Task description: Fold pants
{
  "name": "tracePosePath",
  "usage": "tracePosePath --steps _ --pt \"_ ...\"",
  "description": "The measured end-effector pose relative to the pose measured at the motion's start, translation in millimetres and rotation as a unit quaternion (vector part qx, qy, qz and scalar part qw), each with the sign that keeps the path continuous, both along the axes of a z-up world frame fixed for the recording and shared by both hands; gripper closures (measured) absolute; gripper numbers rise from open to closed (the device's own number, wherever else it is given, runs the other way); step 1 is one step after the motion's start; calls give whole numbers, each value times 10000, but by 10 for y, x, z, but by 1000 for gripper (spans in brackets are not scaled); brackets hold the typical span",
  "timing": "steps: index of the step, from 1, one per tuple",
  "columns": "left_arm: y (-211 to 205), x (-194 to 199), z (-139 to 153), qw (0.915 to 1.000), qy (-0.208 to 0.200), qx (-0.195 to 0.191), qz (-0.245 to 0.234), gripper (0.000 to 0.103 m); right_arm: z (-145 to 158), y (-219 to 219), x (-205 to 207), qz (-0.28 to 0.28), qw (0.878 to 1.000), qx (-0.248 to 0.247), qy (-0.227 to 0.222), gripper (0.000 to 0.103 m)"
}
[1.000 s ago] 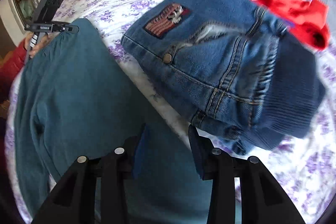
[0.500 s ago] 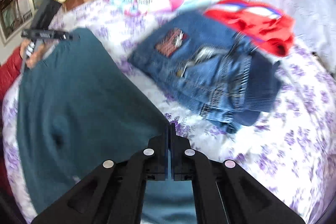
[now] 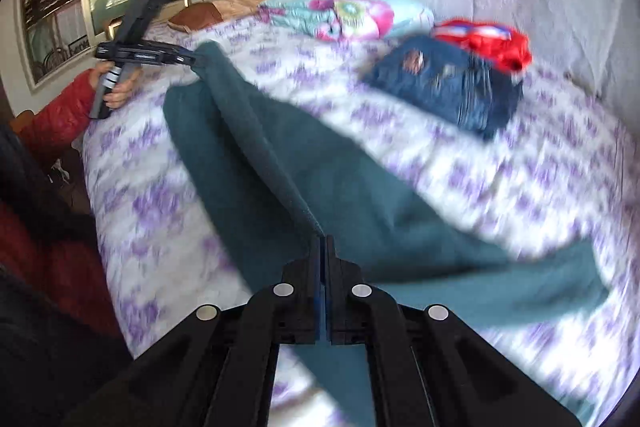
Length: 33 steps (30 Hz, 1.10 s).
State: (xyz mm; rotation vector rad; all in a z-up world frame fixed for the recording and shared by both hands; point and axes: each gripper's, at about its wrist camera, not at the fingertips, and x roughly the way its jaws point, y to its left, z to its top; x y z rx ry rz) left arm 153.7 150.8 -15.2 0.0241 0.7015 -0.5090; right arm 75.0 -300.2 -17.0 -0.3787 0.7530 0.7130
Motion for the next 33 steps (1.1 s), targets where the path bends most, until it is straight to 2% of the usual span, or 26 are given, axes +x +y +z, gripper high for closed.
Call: tracePosePath --steps 1,3,4,6,7,9,11,13,15,16,17,18,19,20,21,22,24,25,27,28,29,31,33 --pt "19 -74 -41 9996 -43 206 188 24 -76 -31 -28 -64 9999 60 70 101" --pt "115 -203 -78 9981 -58 353 493 23 -181 -88 -45 -152 9993 260 221 101" --pt "188 -261 -53 9985 -4 198 518 23 -225 -100 -38 -187 9990 315 252 101" --pt "395 -373 42 9963 44 -373 775 23 -291 -106 -53 -220 9987 383 271 101" --pt "493 -416 94 9923 120 -815 924 24 -309 -103 -88 -226 9985 409 269 101" --pt "562 -496 180 9850 178 -1462 901 25 -316 -93 -102 -240 9984 450 231 101" --pt "472 -574 319 9810 26 -1762 807 25 -300 -87 -120 -244 9984 458 206 101" --pt "258 -551 379 9837 76 -1618 779 25 -295 -86 -172 -250 9984 467 192 101" --pt "-94 -469 359 9914 145 -1009 817 25 -280 -91 -220 -257 9983 477 204 101" --pt "-259 -410 283 9940 213 -536 927 25 -287 -96 -233 -268 9982 481 231 101" --pt "-371 -346 193 9938 304 -95 1068 25 -307 -104 -235 -297 9981 480 265 101" --pt "-479 -259 33 9895 467 466 1284 25 -352 -112 -222 -350 9977 475 344 101" --pt "-522 -207 -95 9853 607 756 1407 25 -404 -116 -204 -388 9971 471 447 101" --pt "-526 -174 -229 9824 811 846 1457 25 -456 -117 -190 -414 9966 467 543 100" --pt "-484 -176 -319 9808 951 806 1500 25 -484 -119 -187 -431 9961 473 600 100" --pt "-454 -206 -326 9812 881 747 1547 25 -495 -131 -184 -444 9957 503 643 100" --pt "-385 -287 -260 9814 821 614 1621 25 -444 -185 -189 -461 9942 627 748 92" --pt "-326 -330 -215 9822 748 437 1665 25 -402 -225 -201 -449 9929 749 813 86" --pt "-200 -491 -84 9851 458 -87 1654 25 -184 -409 -241 -473 9872 1308 779 80" --pt "-168 -554 -29 9861 358 -308 1592 24 -62 -514 -230 -589 9837 1537 722 69" --pt "-137 -588 18 9866 292 -503 1524 23 93 -652 -167 -956 9791 1691 599 55" --pt "-153 -605 63 9866 211 -695 1458 17 280 -857 63 -1893 9680 1608 368 44" --pt "-211 -550 46 9866 138 -684 1476 15 382 -1034 467 -2949 9485 1147 168 41"
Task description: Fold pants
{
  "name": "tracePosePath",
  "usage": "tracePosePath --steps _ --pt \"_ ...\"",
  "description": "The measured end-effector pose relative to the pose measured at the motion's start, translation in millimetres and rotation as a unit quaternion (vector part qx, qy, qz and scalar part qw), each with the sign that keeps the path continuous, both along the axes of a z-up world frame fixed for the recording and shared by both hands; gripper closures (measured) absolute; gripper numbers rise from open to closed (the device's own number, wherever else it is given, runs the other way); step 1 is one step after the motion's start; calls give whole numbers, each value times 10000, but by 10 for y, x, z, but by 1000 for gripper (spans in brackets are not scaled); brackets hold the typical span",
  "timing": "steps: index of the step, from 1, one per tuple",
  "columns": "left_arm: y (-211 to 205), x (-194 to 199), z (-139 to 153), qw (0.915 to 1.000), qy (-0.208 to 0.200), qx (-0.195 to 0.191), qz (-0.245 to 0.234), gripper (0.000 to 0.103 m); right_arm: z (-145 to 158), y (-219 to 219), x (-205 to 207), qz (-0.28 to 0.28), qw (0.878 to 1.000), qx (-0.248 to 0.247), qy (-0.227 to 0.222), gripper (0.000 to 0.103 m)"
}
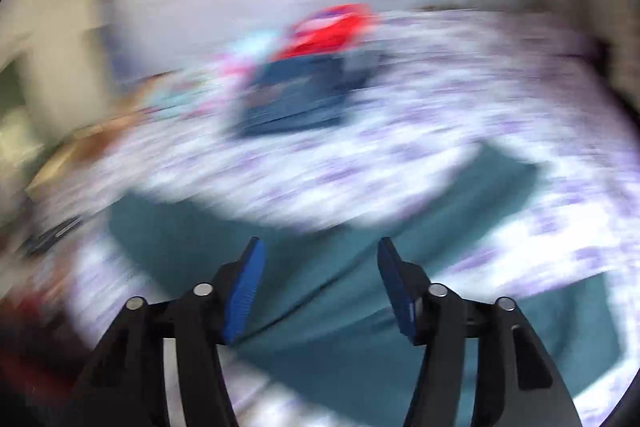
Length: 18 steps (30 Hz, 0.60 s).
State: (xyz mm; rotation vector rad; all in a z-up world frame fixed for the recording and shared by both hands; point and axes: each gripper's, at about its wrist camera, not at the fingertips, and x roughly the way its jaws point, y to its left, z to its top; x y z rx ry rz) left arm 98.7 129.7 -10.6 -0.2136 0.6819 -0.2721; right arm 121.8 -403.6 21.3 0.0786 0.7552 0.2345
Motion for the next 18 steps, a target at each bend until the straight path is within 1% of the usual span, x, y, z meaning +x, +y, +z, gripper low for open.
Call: tracePosePath --steps 2,3,5,8,9,10,11,12,13,14,15,16,17,18 --pt "-42 93 -61 9999 69 77 101 15 -5 -122 443 -591 9977 -263 208 41" --pt "-63 147 -124 9996 180 95 182 15 -29 -172 691 -904 9946 -429 293 41" --pt "-81 208 -205 9991 308 138 258 15 -137 -234 1111 -1375 9862 -744 546 41" --pt "-92 274 -322 9980 539 220 233 15 -399 -308 1693 -1946 9695 -1012 1093 41" --pt "-74 283 -328 9982 559 146 179 13 -476 -333 1823 -2068 9650 -1039 1232 41" --pt "-43 282 -328 9986 531 3 90 8 -528 -353 1919 -2151 9619 -1066 1311 41" --pt "-7 283 -330 9985 524 -165 2 7 -625 -387 2022 -2303 9557 -1112 1455 44" --pt "57 292 -348 9977 554 -397 -55 7 -707 -453 2050 -2419 9513 -1069 1581 49" --pt "110 296 -361 9965 573 -599 -74 7 -793 -514 2074 -2485 9489 -937 1703 56" --pt "174 297 -376 9947 574 -846 -100 6 -828 -561 2071 -2510 9496 -849 1674 65" --pt "261 295 -394 9915 562 -1165 -147 6 -822 -595 2036 -2534 9516 -795 1548 74" --pt "297 294 -403 9894 560 -1331 -168 6 -805 -630 2001 -2536 9536 -694 1467 89" --pt "341 295 -417 9867 557 -1518 -189 6 -785 -676 1955 -2532 9557 -485 1424 98" --pt "381 297 -431 9838 551 -1695 -209 6 -764 -758 1889 -2565 9563 -189 1389 98"
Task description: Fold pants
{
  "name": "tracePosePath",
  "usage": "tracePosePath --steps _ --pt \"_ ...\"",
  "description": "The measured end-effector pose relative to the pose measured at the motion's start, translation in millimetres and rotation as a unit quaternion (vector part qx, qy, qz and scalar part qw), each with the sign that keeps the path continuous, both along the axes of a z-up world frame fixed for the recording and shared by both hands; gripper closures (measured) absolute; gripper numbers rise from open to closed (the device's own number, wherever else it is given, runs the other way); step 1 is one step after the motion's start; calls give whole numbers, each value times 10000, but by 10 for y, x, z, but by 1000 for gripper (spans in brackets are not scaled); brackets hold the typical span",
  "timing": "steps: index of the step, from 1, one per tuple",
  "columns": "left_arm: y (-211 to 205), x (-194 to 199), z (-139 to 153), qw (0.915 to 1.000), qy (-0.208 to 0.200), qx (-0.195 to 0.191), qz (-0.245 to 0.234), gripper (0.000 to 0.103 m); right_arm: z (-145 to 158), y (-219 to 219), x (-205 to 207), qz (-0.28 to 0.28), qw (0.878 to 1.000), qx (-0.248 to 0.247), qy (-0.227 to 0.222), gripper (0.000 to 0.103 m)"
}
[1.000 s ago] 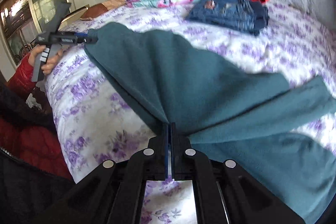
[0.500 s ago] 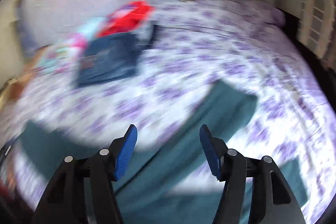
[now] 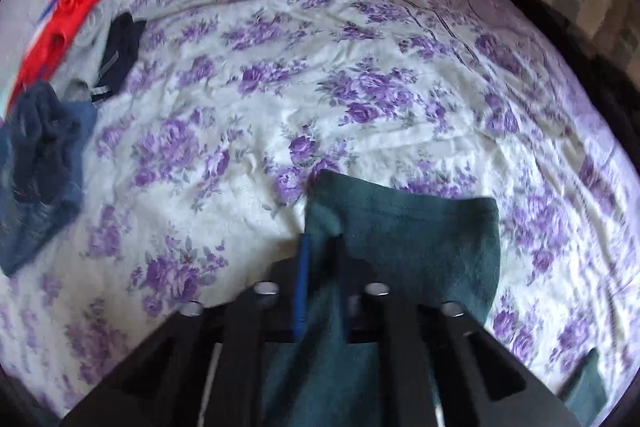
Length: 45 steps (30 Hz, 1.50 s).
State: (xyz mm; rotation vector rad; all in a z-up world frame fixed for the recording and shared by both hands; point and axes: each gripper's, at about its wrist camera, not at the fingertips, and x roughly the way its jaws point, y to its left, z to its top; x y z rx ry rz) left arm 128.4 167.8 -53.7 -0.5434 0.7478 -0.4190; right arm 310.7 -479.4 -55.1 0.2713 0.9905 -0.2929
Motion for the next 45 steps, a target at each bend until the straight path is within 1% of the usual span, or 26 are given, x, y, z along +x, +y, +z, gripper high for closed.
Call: tracePosePath --steps 2,4,6,8,10,11,13,15,17,18,20,21,23,25,27,32,33,34,36,37,38,39,40,41,42,45 --pt "24 -6 -10 9999 -15 -170 6 6 38 -116 -99 -96 9992 338 -177 99" --pt "6 -13 2 9999 -34 -145 6 6 90 -221 -192 -176 9977 512 -406 100" --pt "-9 -22 6 9999 -44 -104 9 6 202 -287 -359 -172 9932 842 -780 100" --pt "-3 -13 5 9999 -37 -108 8 6 385 -334 -592 -56 9860 1141 -1214 100" --pt "-5 -12 5 9999 -39 -93 8 6 621 -435 -964 47 9740 1499 -1699 100" --pt "-12 -11 5 10000 -41 -78 8 6 704 -499 -1050 76 9693 1612 -1856 100" --pt "-3 -7 0 10000 -45 -81 12 5 854 -678 -1453 31 9560 1912 -2225 100" --pt "3 -7 -1 9999 -57 -115 16 5 887 -896 -1844 -81 9413 2257 -2511 100" --pt "23 -12 -3 9998 -67 -177 33 5 770 -1135 -2229 -317 9286 2548 -2680 99" --pt "34 -15 -5 9997 -70 -213 51 5 697 -1245 -2404 -421 9238 2668 -2716 99" --pt "39 -27 -4 9997 -72 -231 77 5 405 -1474 -2714 -770 9135 2918 -2729 99" --pt "31 -30 -1 9997 -68 -207 84 5 261 -1575 -2815 -922 9108 2991 -2692 99" --pt "15 -34 4 9998 -56 -138 93 5 -23 -1749 -2938 -1233 9070 3066 -2609 99" --pt "-7 -39 12 9999 -47 -48 104 5 -259 -1873 -3018 -1400 8974 3303 -2568 99" --pt "-20 -41 15 9999 -35 17 143 5 -361 -1957 -3055 -1437 8898 3445 -2624 100" --pt "-8 -71 17 9996 -37 50 267 5 -376 -2046 -3083 -1434 8876 3436 -2710 99" --pt "1 -76 15 9996 -38 34 280 5 -360 -2026 -3133 -1363 8886 3438 -2713 96" --pt "7 -79 16 9996 -37 20 295 5 -320 -1946 -3157 -1162 8891 3498 -2714 96" --pt "10 -77 12 9995 -26 16 307 5 -230 -1714 -3206 -762 8851 3711 -2703 95" --pt "10 -79 12 9995 -31 22 306 5 -196 -1588 -3212 -550 8828 3826 -2670 93" --pt "11 -79 13 9995 -35 18 305 5 -178 -1430 -3190 -346 8827 3921 -2566 86" --pt "14 -79 13 9995 -41 -1 307 5 -179 -1232 -3154 -219 8902 3907 -2334 83" --pt "26 -83 12 9995 -50 -25 312 5 -195 -1075 -3120 -143 8955 3875 -2182 79" --pt "36 -87 9 9994 -57 -54 328 5 -217 -962 -3088 -64 8967 3898 -2097 78" --pt "53 -92 3 9993 -66 -92 356 5 -253 -826 -3036 33 8964 3956 -1998 78" --pt "74 -106 -5 9992 -76 -134 379 5 -359 -604 -2919 56 8926 4137 -1793 77"
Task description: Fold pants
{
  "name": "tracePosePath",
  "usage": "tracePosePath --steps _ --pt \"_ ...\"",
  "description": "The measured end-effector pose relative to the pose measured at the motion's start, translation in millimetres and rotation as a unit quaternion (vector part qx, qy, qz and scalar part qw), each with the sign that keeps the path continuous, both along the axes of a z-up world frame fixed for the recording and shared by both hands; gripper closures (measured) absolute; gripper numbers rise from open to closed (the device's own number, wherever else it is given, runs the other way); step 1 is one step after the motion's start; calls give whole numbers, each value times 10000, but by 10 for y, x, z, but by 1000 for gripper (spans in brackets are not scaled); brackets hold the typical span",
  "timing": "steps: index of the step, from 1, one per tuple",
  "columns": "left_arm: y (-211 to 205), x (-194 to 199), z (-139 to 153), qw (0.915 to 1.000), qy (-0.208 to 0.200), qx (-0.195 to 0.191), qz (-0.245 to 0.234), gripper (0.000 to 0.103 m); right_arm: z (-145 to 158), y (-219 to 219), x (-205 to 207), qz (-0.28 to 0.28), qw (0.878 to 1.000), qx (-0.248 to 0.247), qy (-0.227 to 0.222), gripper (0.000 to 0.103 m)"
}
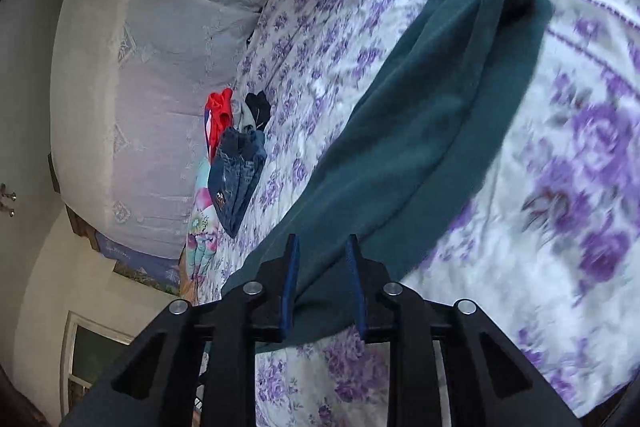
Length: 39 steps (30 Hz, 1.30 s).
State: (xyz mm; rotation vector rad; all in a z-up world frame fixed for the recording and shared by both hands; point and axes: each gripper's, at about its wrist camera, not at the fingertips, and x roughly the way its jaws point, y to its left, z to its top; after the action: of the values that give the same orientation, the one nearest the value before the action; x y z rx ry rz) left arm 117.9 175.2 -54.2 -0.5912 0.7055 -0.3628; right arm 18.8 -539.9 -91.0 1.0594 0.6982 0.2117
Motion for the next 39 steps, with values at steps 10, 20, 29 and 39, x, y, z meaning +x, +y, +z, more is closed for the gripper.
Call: tracePosePath --steps 10,20,29,39 --pt "51 -59 -5 9997 -108 -196 40 5 -156 203 277 124 9988 264 404 75" --pt "66 -75 -5 9996 -123 -234 41 5 187 130 17 -64 9988 204 -441 101" --pt "56 -78 1 9997 -114 -201 61 5 -195 -85 -302 -153 9990 361 213 97" --pt "-1188 -543 616 9881 -793 490 -1222 6 105 -431 -371 -782 9955 484 -210 50"
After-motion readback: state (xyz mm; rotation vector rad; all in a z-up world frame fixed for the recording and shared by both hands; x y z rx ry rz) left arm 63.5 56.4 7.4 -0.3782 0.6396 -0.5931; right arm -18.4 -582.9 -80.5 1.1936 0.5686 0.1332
